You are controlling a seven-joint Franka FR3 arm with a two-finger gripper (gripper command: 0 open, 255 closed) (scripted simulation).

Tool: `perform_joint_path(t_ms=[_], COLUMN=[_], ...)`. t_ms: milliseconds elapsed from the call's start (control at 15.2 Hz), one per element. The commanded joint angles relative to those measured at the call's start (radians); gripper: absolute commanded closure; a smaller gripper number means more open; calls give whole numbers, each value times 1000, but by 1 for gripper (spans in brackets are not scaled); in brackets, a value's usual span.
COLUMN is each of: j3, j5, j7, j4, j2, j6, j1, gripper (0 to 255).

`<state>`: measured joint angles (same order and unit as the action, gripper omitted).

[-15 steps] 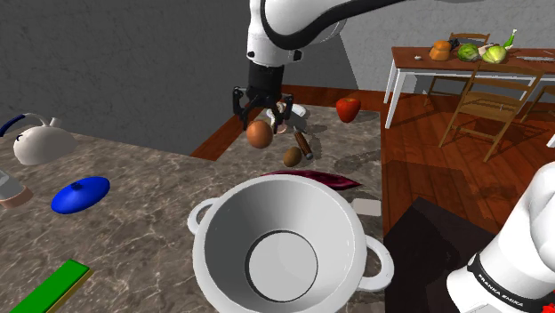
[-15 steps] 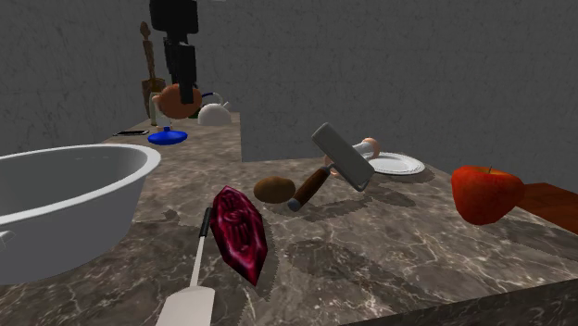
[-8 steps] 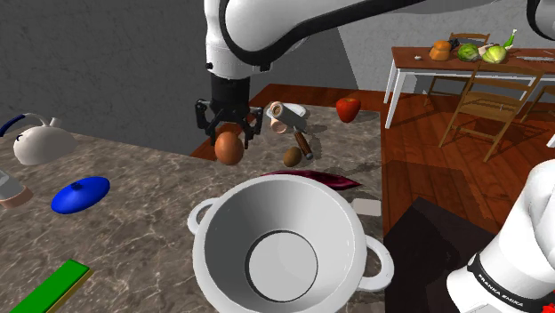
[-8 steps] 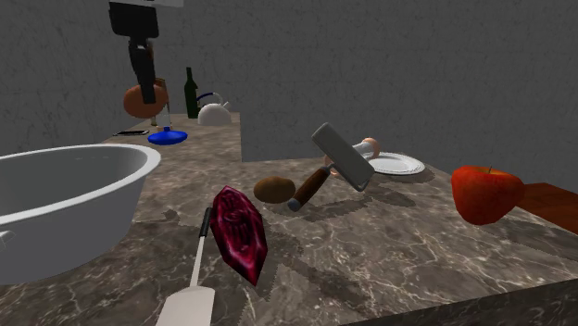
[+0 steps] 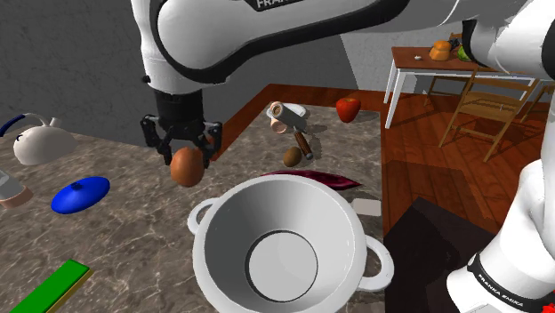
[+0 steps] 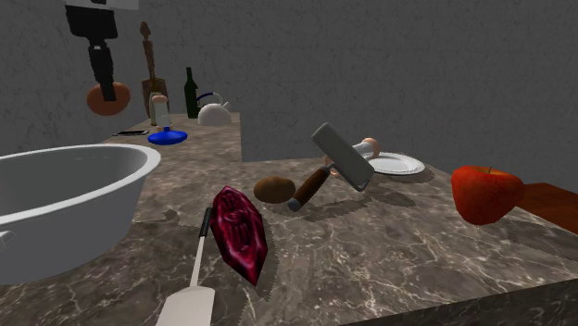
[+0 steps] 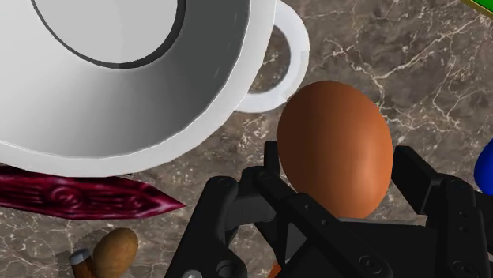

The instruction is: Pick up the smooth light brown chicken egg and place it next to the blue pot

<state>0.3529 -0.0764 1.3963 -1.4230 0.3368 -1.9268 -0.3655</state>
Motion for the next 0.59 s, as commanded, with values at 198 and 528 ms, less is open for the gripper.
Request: perform_joint_path(t_ms=[198,528], j3=[6,4], j5=[-86,-83], j7=[112,113], j4=[293,206], j2=[199,187], j6=[99,25], j1=[-133,-122], gripper=[255,255])
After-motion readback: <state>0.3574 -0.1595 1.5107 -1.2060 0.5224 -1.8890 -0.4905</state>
